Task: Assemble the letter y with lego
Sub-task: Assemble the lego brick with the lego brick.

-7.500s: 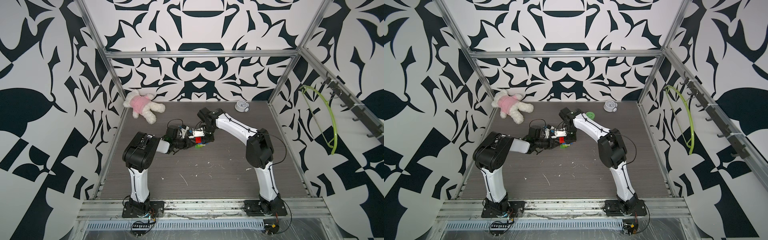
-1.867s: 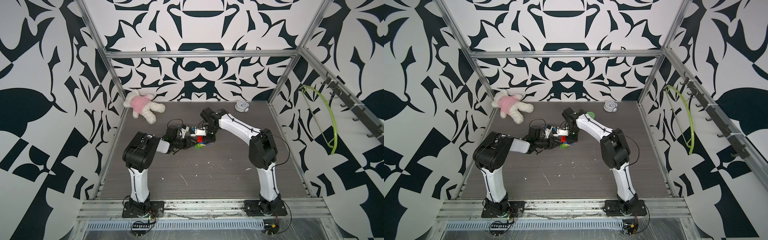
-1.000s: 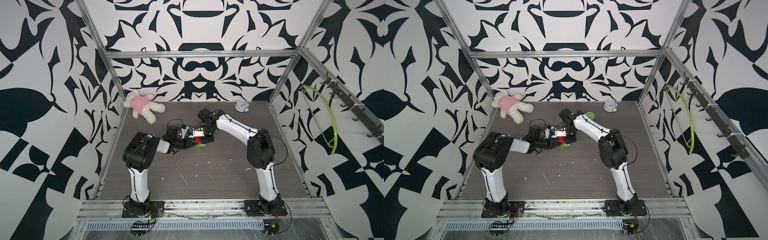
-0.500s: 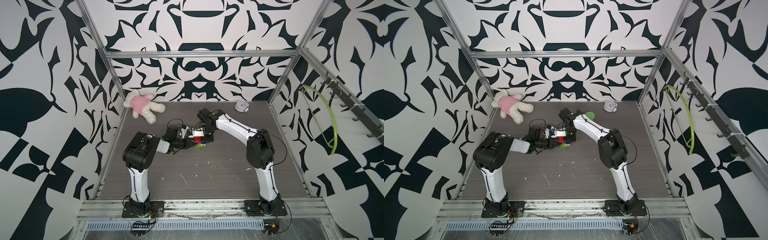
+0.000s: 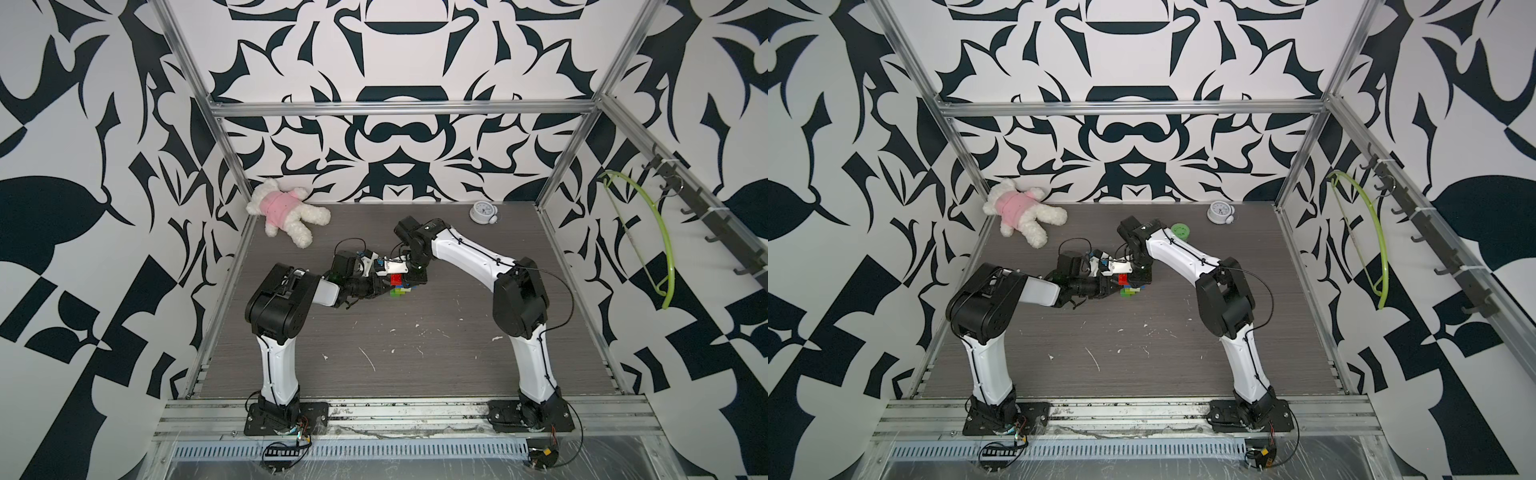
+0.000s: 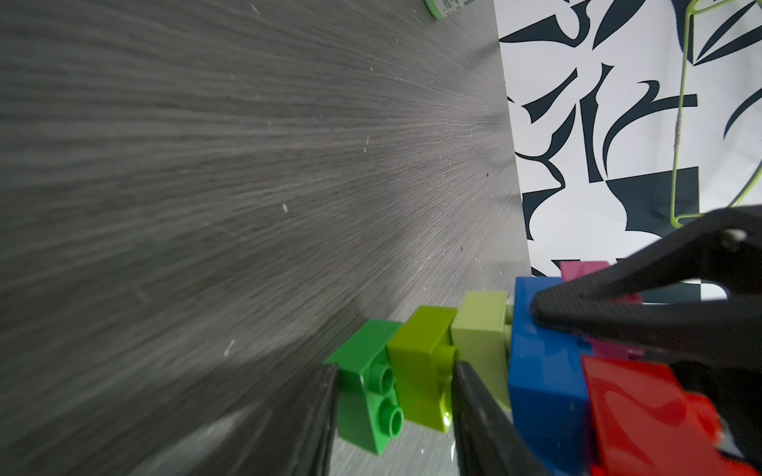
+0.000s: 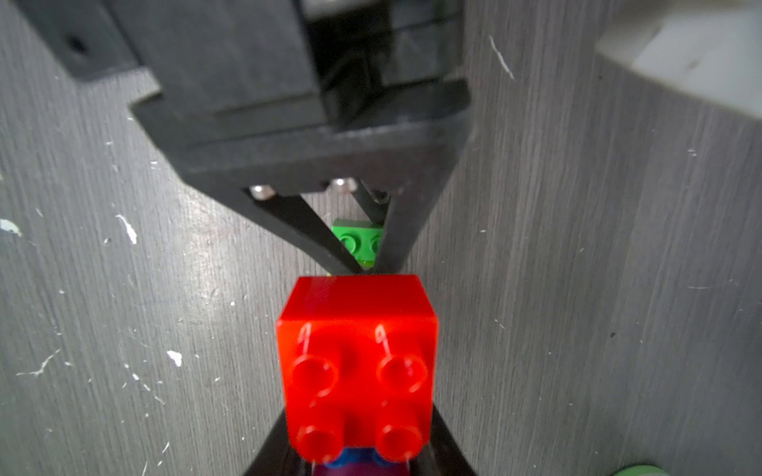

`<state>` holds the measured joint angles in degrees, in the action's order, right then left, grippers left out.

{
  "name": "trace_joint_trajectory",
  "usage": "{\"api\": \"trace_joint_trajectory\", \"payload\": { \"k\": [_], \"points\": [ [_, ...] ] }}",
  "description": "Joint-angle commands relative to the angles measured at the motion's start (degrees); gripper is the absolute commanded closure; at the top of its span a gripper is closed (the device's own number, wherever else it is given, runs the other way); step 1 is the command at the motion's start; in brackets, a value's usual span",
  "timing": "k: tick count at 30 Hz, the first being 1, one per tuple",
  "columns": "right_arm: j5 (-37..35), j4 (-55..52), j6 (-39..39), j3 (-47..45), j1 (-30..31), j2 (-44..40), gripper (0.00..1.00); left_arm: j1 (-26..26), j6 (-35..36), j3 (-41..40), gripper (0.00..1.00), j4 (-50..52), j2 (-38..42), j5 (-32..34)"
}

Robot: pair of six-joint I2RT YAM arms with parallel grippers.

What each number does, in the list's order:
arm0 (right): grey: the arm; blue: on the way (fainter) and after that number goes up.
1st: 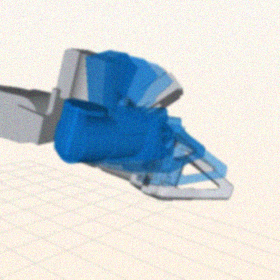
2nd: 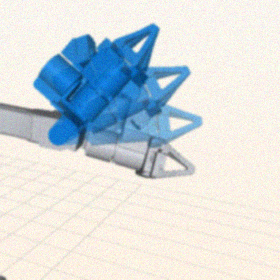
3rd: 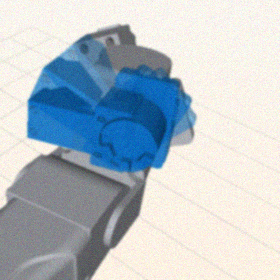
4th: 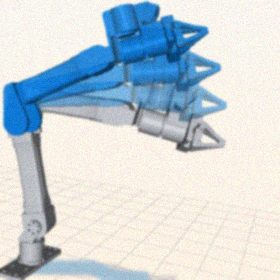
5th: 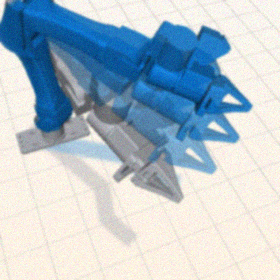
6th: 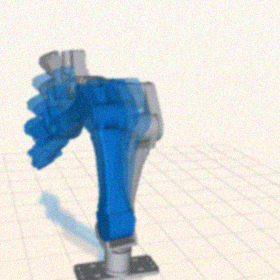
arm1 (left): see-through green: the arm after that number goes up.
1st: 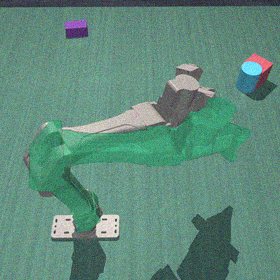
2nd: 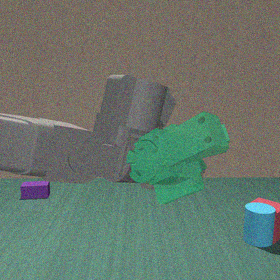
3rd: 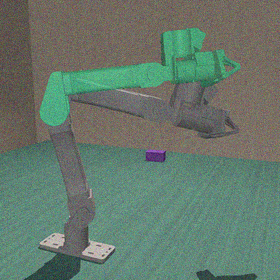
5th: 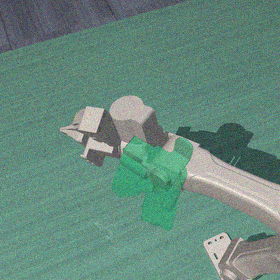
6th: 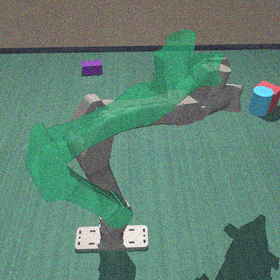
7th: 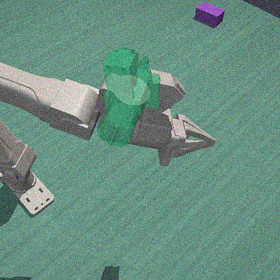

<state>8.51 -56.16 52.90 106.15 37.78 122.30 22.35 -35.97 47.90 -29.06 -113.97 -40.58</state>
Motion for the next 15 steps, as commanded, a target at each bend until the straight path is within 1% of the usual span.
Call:
{"api": "trace_joint_trajectory", "payload": {
  "k": [1, 9, 15],
  "points": [
    [-0.35, -2.59, 0.27, -1.81, 0.63, 2.75, 0.9, -1.08, 1.37, -4.48, 0.54, 22.47, -8.3, 16.09],
    [0.78, -1.96, -0.24, -2.83, 0.62, 3.89, 0.92, -1.08, 1.37, -4.48, 0.53, 22.62, -8.3, 16.13],
    [-0.72, -2.11, -0.16, -3.49, 0.63, 4.61, 0.95, -1.08, 1.38, -4.48, 0.54, 22.59, -8.28, 16.06]
  ]
}}
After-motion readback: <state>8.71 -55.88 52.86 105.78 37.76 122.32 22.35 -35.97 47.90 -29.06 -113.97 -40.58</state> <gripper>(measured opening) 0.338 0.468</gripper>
